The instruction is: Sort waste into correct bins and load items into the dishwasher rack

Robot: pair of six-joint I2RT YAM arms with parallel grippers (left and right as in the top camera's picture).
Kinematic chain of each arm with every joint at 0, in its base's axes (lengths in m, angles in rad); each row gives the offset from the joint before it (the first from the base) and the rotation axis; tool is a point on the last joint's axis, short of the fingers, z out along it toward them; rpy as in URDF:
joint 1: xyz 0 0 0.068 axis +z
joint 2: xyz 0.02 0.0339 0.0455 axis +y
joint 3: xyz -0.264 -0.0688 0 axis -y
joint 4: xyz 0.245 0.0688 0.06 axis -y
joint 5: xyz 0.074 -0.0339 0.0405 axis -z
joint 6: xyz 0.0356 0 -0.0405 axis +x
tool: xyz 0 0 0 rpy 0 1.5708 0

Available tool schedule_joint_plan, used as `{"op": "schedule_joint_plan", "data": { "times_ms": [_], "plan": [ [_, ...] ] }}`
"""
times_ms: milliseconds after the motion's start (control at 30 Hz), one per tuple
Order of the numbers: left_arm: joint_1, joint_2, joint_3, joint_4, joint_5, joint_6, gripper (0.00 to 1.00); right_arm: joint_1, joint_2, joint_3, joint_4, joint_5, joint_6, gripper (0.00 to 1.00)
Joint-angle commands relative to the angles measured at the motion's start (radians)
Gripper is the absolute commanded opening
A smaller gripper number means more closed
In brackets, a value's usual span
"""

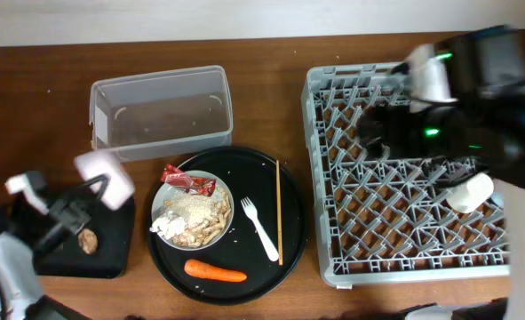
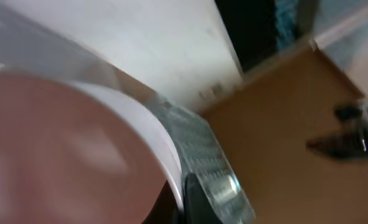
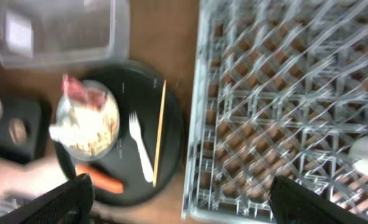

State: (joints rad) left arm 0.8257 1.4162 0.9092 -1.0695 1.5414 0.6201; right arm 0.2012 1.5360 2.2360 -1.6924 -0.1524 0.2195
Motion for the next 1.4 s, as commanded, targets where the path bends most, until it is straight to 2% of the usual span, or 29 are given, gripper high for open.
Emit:
{"op": "schedule_joint_plan", "data": {
  "times_ms": [0,33,67,100,133,167,200,233,333,433,533,567,700,767,867,967,1067,1100,1133,1167,1200,1233,1267,1300,1333,1367],
  "plan": [
    [-0.307,-0.008,0.158,0.095,0.032,-0.004,0.00,-0.149,-0.056,0.095,-0.006,0.003,0.026,0.96],
    [-0.406,-0.008,0.193,0.237,0.015,-0.031,0.00,-0.176,-0.072,0.095,-0.006,0.002,0.026,0.96],
    [-0.482,-0.008,0.211,0.453,-0.080,-0.249,0.00,-0.191,-0.089,0.095,-0.006,0.003,0.026,0.97],
    [-0.568,-0.008,0.212,0.761,-0.217,-0.549,0.00,-0.191,-0.099,0.095,-0.006,0.003,0.026,0.97],
    [-0.602,-0.008,0.212,0.898,-0.246,-0.690,0.00,-0.192,-0.104,0.095,-0.006,0.003,0.026,0.97],
    [-0.697,-0.008,0.212,1.221,-0.283,-0.984,0.00,-0.192,-0.105,0.095,-0.006,0.004,0.026,0.97],
    [-0.806,-0.008,0.212,1.420,-0.376,-1.172,0.00,-0.192,-0.105,0.095,-0.006,0.007,0.034,0.97],
    [-0.961,-0.005,0.212,1.450,-0.529,-1.238,0.00,-0.198,-0.105,0.095,-0.006,0.025,0.047,0.97],
    [-1.153,0.075,0.212,1.511,-0.666,-1.337,0.00,-0.280,-0.105,0.095,-0.004,0.037,0.060,0.98],
    [-1.342,0.323,0.212,1.913,-0.704,-1.674,0.00,-0.373,-0.103,0.094,-0.006,0.033,0.059,0.98],
    [-1.454,0.525,0.212,2.178,-0.743,-1.926,0.00,-0.387,-0.103,0.094,-0.006,0.034,0.059,0.98],
    [-1.480,0.573,0.212,2.230,-0.758,-1.972,0.00,-0.387,-0.103,0.094,-0.006,0.034,0.059,0.99],
    [-1.530,0.634,0.212,2.238,-0.801,-2.067,0.00,-0.387,-0.103,0.091,-0.006,0.034,0.059,0.98],
    [-1.530,0.649,0.201,2.224,-0.803,-2.074,0.00,-0.387,-0.103,0.090,-0.006,0.033,0.059,0.98],
    [-1.499,0.649,0.196,2.063,-0.816,-2.062,0.00,-0.387,-0.103,0.090,-0.006,0.033,0.059,0.98],
    [-1.447,0.649,0.187,2.062,-0.838,-2.039,0.00,-0.387,-0.103,0.090,-0.006,0.033,0.059,0.99],
    [-1.425,0.649,0.187,1.987,-0.854,-2.016,0.02,-0.387,-0.103,0.090,-0.006,0.033,0.059,0.98],
    [-1.425,0.649,0.187,1.987,-0.853,-2.016,0.06,-0.387,-0.103,0.090,-0.006,0.033,0.059,0.98],
    [-1.425,0.649,0.187,1.988,-0.850,-2.016,0.19,-0.387,-0.103,0.090,-0.006,0.033,0.059,0.98],
    [-1.425,0.649,0.187,1.988,-0.850,-2.014,0.37,-0.387,-0.103,0.090,-0.006,0.033,0.059,0.98],
    [-1.424,0.649,0.187,2.001,-0.851,-2.013,0.44,-0.387,-0.103,0.090,-0.006,0.033,0.059,0.99],
    [-1.415,0.648,0.187,2.001,-0.850,-2.003,0.47,-0.387,-0.103,0.090,-0.006,0.033,0.059,0.98],
    [-1.392,0.648,0.187,2.000,-0.838,-1.978,0.57,-0.387,-0.103,0.090,-0.006,0.034,0.059,0.98],
    [-1.378,0.648,0.187,2.000,-0.824,-1.963,0.59,-0.387,-0.103,0.090,-0.006,0.034,0.059,0.98],
    [-1.357,0.648,0.187,2.000,-0.800,-1.957,0.65,-0.387,-0.103,0.090,-0.006,0.034,0.059,0.98],
    [-1.328,0.648,0.187,2.004,-0.784,-1.936,0.99,-0.387,-0.103,0.090,-0.006,0.034,0.059,0.98]
  ]
}}
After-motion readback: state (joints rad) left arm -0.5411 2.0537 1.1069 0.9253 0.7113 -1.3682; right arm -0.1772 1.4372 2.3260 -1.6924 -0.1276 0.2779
